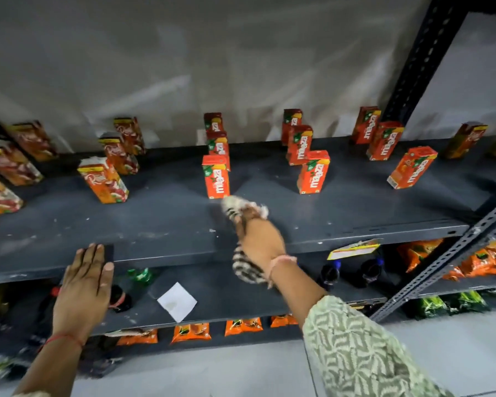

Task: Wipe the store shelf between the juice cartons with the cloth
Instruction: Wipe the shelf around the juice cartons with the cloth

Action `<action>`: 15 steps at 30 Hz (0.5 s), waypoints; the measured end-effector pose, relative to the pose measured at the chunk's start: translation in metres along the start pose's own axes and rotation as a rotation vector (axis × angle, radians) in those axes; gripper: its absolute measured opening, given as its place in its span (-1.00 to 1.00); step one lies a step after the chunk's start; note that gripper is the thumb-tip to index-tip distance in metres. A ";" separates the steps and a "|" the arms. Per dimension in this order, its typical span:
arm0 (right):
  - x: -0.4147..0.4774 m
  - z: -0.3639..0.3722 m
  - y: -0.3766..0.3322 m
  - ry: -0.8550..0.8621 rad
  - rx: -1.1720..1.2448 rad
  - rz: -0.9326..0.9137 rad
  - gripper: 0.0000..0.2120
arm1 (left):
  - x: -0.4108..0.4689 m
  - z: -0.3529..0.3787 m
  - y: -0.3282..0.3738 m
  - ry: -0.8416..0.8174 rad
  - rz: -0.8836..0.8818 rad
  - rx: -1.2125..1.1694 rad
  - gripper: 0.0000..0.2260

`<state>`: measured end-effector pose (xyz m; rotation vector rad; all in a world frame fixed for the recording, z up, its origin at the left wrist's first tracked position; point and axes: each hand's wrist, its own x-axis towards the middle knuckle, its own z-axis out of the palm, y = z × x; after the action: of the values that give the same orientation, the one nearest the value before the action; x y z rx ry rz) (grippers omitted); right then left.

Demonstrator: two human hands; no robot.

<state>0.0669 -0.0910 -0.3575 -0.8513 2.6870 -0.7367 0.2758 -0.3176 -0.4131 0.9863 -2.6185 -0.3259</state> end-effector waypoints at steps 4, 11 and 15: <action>0.002 0.021 -0.006 0.123 -0.243 0.033 -0.50 | 0.006 -0.014 -0.043 0.014 -0.019 -0.001 -0.47; 0.006 0.078 -0.116 -0.065 -0.153 -0.268 -0.53 | 0.011 -0.036 -0.104 -0.003 -0.070 -0.026 -0.58; 0.036 0.082 -0.124 0.030 -0.157 -0.103 -0.52 | 0.012 -0.049 -0.137 0.009 -0.092 -0.044 -0.58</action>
<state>0.1259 -0.2323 -0.3642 -1.0303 2.7736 -0.5690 0.3671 -0.4313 -0.4095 1.0926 -2.5516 -0.3981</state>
